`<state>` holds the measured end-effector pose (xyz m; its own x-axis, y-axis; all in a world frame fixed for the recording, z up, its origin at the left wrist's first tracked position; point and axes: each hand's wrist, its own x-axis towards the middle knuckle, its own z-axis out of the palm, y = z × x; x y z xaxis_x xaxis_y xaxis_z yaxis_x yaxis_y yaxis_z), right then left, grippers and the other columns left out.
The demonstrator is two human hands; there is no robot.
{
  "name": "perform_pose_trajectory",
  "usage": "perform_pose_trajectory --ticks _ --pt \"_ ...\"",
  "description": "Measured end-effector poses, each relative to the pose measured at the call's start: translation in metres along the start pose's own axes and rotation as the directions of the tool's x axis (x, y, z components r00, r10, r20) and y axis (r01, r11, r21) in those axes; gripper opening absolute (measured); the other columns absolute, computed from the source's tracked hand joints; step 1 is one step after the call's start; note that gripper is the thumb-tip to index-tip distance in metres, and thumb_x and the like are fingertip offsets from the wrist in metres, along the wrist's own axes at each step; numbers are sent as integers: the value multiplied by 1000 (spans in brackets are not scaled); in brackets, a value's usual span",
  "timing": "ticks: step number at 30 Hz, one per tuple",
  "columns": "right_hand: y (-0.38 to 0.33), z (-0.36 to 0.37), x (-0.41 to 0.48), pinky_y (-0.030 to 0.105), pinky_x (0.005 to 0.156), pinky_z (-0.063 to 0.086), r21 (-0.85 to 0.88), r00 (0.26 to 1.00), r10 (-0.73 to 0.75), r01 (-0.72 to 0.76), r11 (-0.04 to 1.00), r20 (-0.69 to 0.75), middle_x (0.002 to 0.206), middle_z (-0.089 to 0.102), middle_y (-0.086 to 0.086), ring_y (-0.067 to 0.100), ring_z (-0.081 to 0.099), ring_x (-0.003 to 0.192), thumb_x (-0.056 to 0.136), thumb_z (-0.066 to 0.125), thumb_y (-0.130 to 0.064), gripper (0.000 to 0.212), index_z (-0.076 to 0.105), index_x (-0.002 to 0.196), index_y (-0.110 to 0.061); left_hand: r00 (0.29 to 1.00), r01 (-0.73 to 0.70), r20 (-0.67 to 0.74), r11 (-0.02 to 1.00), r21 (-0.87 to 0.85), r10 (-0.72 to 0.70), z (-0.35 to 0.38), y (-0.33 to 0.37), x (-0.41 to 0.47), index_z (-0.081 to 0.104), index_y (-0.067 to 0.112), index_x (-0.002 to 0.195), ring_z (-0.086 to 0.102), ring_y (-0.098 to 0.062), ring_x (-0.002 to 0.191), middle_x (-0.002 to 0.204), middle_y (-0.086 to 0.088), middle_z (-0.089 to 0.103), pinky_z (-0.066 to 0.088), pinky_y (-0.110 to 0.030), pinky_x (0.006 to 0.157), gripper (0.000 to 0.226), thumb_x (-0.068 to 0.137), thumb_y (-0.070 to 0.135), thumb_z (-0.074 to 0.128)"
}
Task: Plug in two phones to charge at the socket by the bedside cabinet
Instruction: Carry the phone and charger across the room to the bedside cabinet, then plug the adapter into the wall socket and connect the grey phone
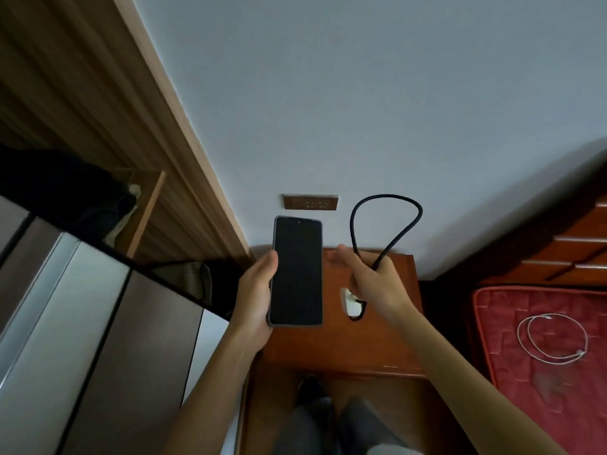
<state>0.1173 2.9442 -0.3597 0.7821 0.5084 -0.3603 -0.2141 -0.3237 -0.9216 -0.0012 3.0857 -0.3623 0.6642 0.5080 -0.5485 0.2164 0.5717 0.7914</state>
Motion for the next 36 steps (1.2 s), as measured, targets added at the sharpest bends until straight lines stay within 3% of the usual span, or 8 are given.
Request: perform_pose_trajectory --ticks 2,5,8,15,20,26,29,36 --pt "11 6 16 29 48 30 2 999 30 -30 1000 38 53 48 10 14 37 44 95 56 -50 25 79 87 -43 999 23 -29 1000 5 -23 -1 -7 16 64 17 128 68 -33 113 123 -15 70 54 -55 96 40 102 41 46" --pt "33 13 39 26 46 30 -23 995 77 -76 997 67 75 59 33 12 36 44 95 56 -51 30 80 92 -33 996 66 -56 997 38 -64 -2 -20 38 65 18 126 69 -33 109 119 -15 71 55 -54 94 38 103 41 46" --pt "64 17 62 25 43 27 4 988 149 -149 989 41 72 54 35 12 31 42 93 57 -53 38 80 97 -23 988 110 -120 990 84 -99 -5 -43 68 69 20 122 71 -29 106 116 -11 74 56 -54 94 33 103 39 49" --pt "144 27 101 27 44 23 -7 942 335 -335 942 -30 53 35 7 12 28 43 95 59 -46 45 76 94 -4 946 274 -200 959 74 -255 -16 -109 131 60 12 138 57 -29 131 139 -10 63 40 -53 114 44 100 35 56" --pt "190 33 120 22 40 24 6 901 434 -434 901 -7 44 35 -4 9 30 38 95 60 -44 31 82 80 -27 928 336 -196 939 75 -317 -42 -165 170 77 30 99 76 -14 96 103 5 80 60 -30 76 25 102 34 53" --pt "238 53 143 12 40 33 -4 886 463 -463 886 -25 36 48 -18 -1 42 34 100 54 -41 29 79 88 -29 923 340 -231 934 111 -308 -61 -208 209 65 12 132 63 -25 125 130 -6 70 44 -52 111 38 101 33 55" --pt "258 63 155 26 46 28 1 865 501 -501 866 -23 38 38 -13 8 32 38 100 54 -42 31 79 88 -30 924 332 -247 932 148 -290 -69 -228 225 63 15 134 59 -24 129 135 -4 67 42 -53 113 43 100 38 55" --pt "301 84 179 20 36 24 33 833 553 -553 833 -18 43 30 -6 8 26 34 100 55 -39 35 80 84 -21 935 290 -287 915 280 -208 -87 -268 257 64 18 132 61 -21 126 133 -4 67 47 -51 109 42 101 43 50"
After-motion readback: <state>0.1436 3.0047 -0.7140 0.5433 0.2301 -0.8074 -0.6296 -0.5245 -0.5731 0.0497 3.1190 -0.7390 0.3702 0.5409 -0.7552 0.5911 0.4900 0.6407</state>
